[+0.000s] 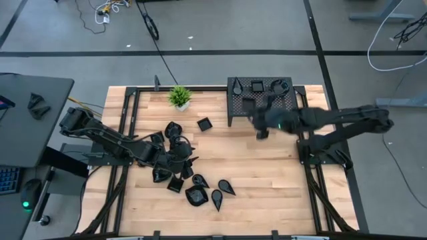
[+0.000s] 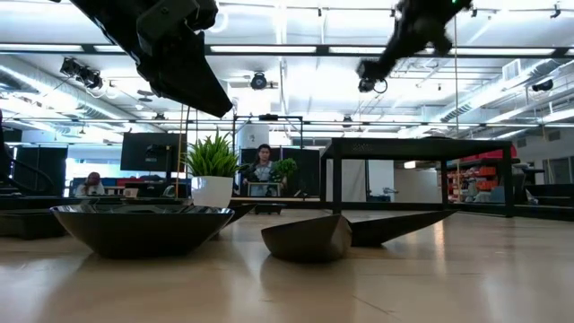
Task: Pick & Place Mini shaped plates
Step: Stack the black square plate on top of the black square plate on the shelf
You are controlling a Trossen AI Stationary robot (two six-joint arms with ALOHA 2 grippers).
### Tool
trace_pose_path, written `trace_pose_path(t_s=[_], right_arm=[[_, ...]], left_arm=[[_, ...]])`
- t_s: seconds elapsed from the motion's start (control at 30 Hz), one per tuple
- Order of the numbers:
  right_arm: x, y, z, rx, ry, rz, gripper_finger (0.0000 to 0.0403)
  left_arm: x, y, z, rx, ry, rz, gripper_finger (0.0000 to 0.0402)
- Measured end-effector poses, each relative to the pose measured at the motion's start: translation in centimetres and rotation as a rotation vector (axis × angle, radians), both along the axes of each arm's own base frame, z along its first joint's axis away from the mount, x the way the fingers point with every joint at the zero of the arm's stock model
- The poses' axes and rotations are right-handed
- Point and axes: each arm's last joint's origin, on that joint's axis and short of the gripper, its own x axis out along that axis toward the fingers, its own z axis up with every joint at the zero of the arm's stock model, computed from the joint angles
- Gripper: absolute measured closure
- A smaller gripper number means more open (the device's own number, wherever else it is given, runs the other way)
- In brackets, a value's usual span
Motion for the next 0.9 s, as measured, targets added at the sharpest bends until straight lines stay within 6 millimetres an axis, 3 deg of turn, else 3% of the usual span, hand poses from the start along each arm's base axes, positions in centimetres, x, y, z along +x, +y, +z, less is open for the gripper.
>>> trace_pose_path(t_s=[0.2, 0.33, 0.63, 0.9], right_arm=[[-0.6, -6.5, -1.1, 0.025, 0.148, -0.056, 0.0396], [-1.0, -9.5, -2.0, -0.004, 0.265, -0.065, 0.0396], [-1.2, -13.0, -3.7, -0.041, 0.427, -0.015, 0.0396], [-1.0, -14.2, -4.9, 0.008, 0.456, -0.021, 0.0392]], left_arm=[[0.0, 0.0, 0.0, 0.013, 0.002, -0.010, 0.0209], [0.0, 0.0, 0.0, 0.013, 0.003, -0.011, 0.0209], [0.0, 0.0, 0.0, 0.012, 0.002, -0.010, 0.0209], [0.0, 0.0, 0.0, 0.011, 0.002, -0.009, 0.0209]])
